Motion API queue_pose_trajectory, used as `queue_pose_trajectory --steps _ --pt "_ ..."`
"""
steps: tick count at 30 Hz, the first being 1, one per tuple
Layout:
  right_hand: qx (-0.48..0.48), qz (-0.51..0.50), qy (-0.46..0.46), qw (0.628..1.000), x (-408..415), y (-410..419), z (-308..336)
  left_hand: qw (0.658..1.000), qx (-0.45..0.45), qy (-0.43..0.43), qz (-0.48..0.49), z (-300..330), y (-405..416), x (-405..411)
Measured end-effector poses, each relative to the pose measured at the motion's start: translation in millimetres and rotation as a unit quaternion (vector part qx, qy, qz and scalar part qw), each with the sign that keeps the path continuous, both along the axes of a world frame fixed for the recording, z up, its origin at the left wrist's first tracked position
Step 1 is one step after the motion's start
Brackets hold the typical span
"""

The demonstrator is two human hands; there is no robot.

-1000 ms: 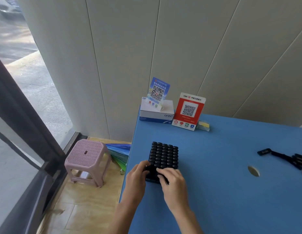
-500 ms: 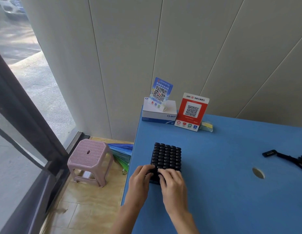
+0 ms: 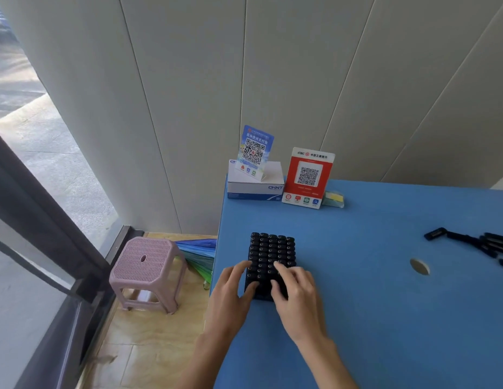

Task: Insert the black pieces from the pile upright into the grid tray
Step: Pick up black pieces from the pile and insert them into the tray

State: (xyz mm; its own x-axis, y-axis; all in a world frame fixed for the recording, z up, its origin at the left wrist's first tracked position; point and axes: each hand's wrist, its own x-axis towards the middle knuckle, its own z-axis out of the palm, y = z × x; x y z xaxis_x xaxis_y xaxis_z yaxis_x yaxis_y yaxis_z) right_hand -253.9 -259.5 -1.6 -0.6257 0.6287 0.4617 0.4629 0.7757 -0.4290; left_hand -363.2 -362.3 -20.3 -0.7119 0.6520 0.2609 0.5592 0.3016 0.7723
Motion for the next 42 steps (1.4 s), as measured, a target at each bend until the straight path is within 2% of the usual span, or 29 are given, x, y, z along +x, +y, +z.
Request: queue_pose_trajectory --steps 7,12,16,26,33,42 --pt "0.088 -0.024 -0.088 0.992 41 46 25 0.992 -0.061 0.108 0.026 20 24 26" --pt "0.109 -0.015 -0.106 0.988 89 77 36 0.978 -0.098 0.171 0.061 35 49 67" --pt "0.104 -0.014 -0.112 0.988 156 108 45 0.977 -0.105 0.167 0.074 48 77 129" --pt "0.056 -0.031 -0.170 0.983 324 183 47 0.980 -0.139 0.144 -0.002 54 153 288" --pt "0.020 -0.048 -0.191 0.980 382 243 41 0.973 -0.182 0.134 -0.054 51 206 331" --pt "-0.004 -0.060 -0.219 0.974 404 355 32 0.970 -0.198 0.113 -0.089 32 322 347"
